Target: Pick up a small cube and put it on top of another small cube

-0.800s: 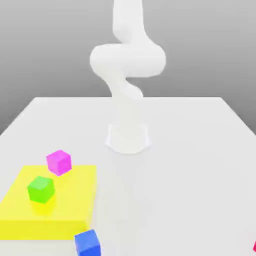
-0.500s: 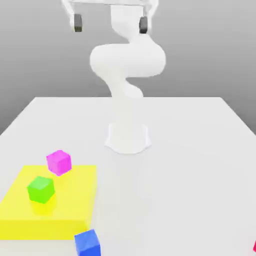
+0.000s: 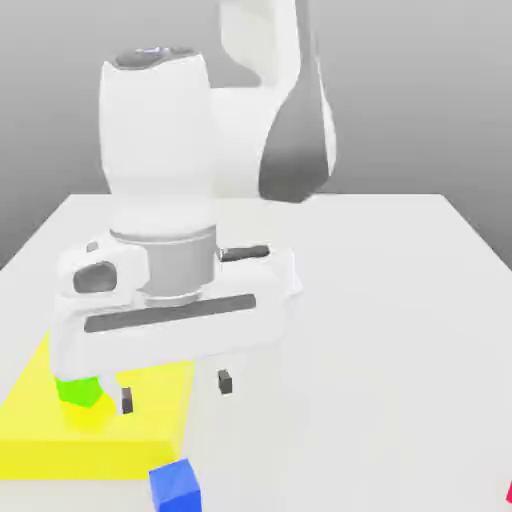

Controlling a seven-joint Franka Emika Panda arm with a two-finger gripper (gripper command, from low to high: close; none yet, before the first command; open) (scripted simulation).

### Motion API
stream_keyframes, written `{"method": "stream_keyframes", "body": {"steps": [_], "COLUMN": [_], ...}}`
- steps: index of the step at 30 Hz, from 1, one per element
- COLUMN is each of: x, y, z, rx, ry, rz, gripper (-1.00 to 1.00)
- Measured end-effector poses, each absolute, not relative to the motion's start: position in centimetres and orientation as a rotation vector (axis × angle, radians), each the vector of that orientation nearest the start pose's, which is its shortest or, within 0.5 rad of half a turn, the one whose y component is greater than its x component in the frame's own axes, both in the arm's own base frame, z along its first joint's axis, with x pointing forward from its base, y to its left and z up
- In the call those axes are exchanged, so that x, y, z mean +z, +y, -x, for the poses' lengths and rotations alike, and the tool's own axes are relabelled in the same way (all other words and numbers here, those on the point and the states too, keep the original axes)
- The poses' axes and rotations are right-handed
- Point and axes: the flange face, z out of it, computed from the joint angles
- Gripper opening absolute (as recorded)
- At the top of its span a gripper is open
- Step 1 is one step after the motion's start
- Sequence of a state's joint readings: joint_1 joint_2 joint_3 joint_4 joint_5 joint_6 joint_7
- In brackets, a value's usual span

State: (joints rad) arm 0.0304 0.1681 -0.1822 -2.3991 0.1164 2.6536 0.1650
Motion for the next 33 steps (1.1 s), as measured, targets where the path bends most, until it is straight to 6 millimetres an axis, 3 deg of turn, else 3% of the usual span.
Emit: {"method": "stream_keyframes", "body": {"steps": [3,7,8,14,16,21,29,33], "x": [20.3,14.7,13.5,12.8,14.0,19.8,26.2,28.5], "y": [-9.0,-9.3,-9.3,-9.2,-9.3,-10.1,-16.9,-18.3], "z": [-49.1,-48.8,-48.7,-48.7,-48.7,-47.9,-40.5,-36.5], "rx": [-0.031,-0.003,-0.002,0.001,0.001,0.002,0.005,0.006], "ry": [0.582,0.566,0.566,0.566,0.565,0.636,1.212,1.451], "rz": [3.081,3.091,3.091,3.091,3.091,3.077,2.896,2.782], "gripper": [0.00,0.00,-1.00,-1.00,-1.00,-1.00,-1.00,-1.00]}}
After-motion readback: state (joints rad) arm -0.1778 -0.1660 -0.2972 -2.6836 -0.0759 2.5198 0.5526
